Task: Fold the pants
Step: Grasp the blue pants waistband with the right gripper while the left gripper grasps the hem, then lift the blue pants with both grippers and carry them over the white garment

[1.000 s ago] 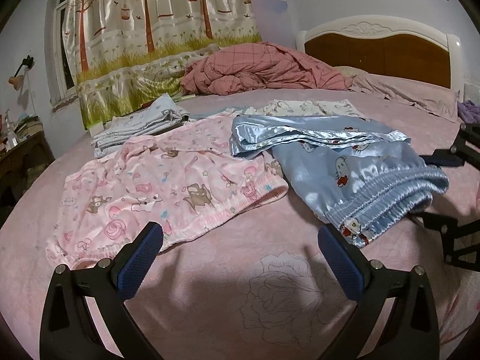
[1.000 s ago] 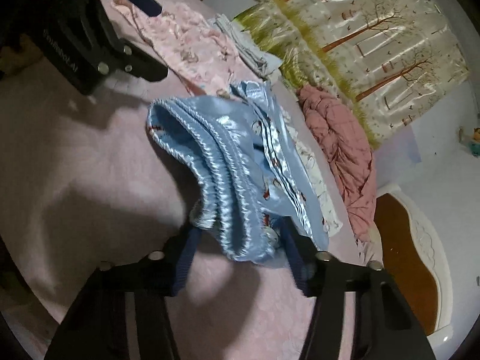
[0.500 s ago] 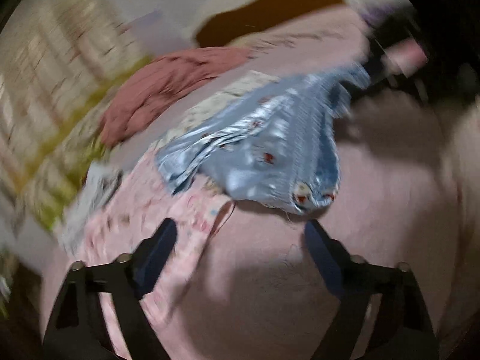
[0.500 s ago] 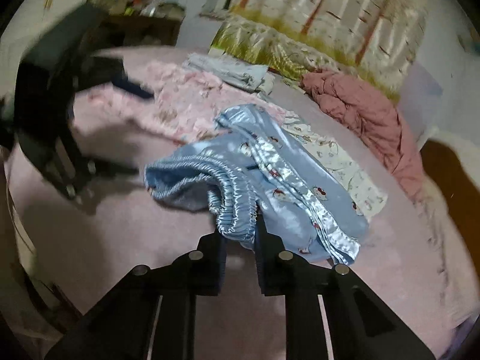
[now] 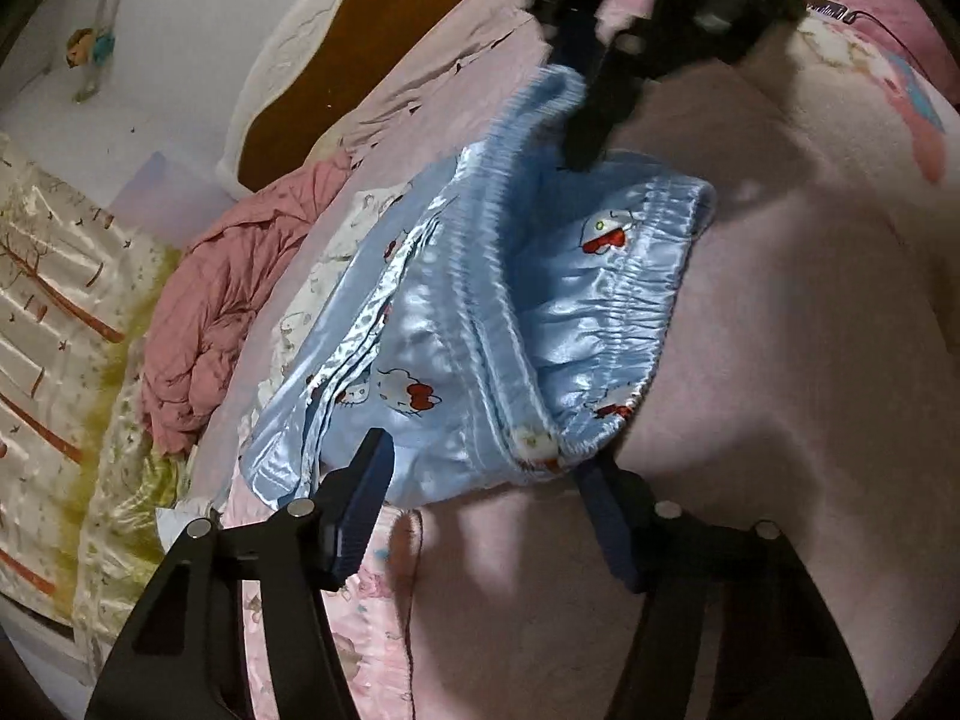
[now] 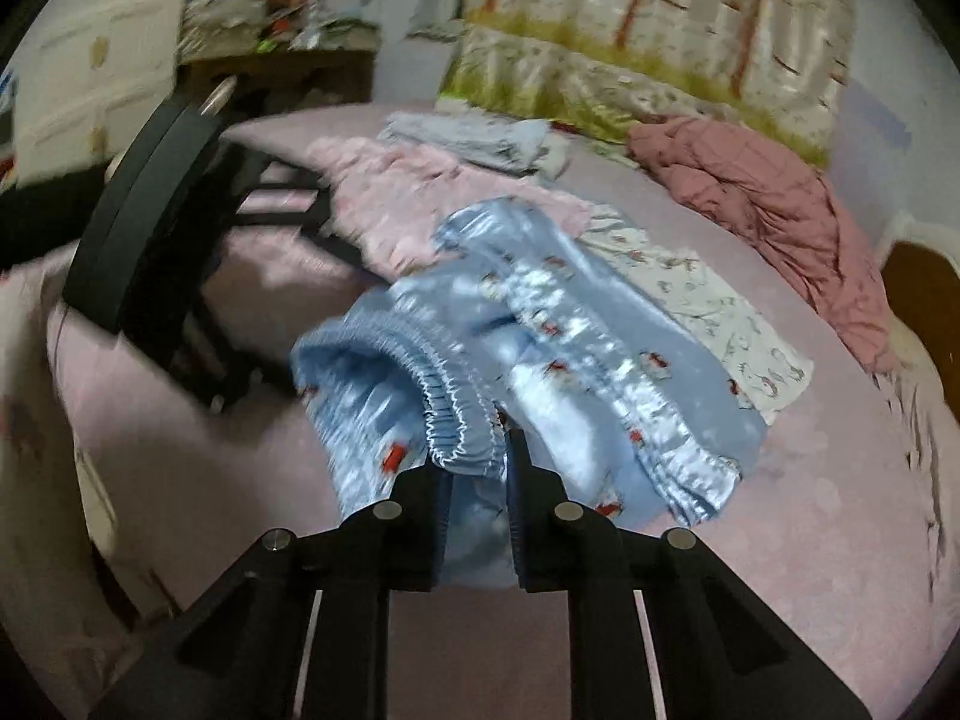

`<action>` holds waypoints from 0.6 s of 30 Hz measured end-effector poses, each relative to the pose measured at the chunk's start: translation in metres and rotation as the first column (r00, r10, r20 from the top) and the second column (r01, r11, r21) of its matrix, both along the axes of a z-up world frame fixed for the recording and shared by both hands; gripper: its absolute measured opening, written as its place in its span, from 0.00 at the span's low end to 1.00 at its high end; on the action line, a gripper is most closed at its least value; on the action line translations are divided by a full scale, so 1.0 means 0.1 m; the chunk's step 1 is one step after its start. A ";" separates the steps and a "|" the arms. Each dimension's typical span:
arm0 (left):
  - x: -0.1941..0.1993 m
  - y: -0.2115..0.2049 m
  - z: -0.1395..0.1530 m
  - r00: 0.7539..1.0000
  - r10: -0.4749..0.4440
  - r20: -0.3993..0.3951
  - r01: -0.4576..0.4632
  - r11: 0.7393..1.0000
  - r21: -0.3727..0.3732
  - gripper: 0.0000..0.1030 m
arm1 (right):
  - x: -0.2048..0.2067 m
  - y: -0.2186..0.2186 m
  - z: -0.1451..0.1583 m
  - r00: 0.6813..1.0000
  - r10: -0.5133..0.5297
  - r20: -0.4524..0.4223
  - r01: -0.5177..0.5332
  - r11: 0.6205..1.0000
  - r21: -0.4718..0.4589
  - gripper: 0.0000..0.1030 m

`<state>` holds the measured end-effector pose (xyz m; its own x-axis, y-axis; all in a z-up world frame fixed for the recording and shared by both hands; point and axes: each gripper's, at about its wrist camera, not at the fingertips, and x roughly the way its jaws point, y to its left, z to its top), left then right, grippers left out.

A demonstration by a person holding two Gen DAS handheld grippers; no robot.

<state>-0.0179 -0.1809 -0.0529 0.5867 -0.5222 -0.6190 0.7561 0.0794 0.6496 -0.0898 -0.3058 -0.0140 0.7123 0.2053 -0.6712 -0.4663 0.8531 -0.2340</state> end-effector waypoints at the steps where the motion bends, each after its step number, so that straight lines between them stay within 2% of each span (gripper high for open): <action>1: 0.01 -0.01 0.00 1.000 -0.003 -0.002 0.003 1.000 -0.002 0.47 | -0.03 0.03 -0.03 1.000 0.014 0.001 -0.014 1.000 -0.026 0.16; 2: 0.02 -0.02 -0.01 1.000 -0.003 -0.012 0.003 1.000 -0.001 0.26 | -0.07 0.06 -0.06 1.000 0.028 0.002 -0.027 0.998 -0.050 0.25; 3: 0.03 -0.02 -0.02 1.000 0.003 -0.023 -0.003 1.000 0.006 0.20 | -0.11 0.09 -0.08 0.999 0.045 0.002 -0.045 0.996 -0.073 0.43; 5: 0.03 -0.02 -0.04 0.999 0.013 -0.036 -0.013 1.000 0.005 0.18 | -0.17 0.14 -0.11 0.998 0.066 0.011 -0.064 0.992 -0.108 0.71; 7: 0.06 0.00 -0.01 0.997 0.021 -0.069 -0.022 1.000 -0.019 0.18 | -0.23 0.18 -0.12 0.995 0.092 0.031 -0.087 0.986 -0.140 0.71; 10: 0.13 0.03 0.10 0.990 0.039 -0.138 -0.050 0.996 -0.077 0.17 | -0.29 0.27 -0.21 0.991 0.129 0.027 -0.119 0.964 -0.237 0.68; 14: 0.19 0.03 0.22 0.982 0.057 -0.182 -0.080 0.989 -0.126 0.17 | -0.28 0.42 -0.45 0.989 0.144 0.028 -0.121 0.911 -0.393 0.49; 18: 0.27 0.03 0.32 0.965 0.069 -0.254 -0.116 0.977 -0.177 0.17 | -0.32 0.54 -0.56 0.981 0.186 0.064 -0.131 0.861 -0.491 0.47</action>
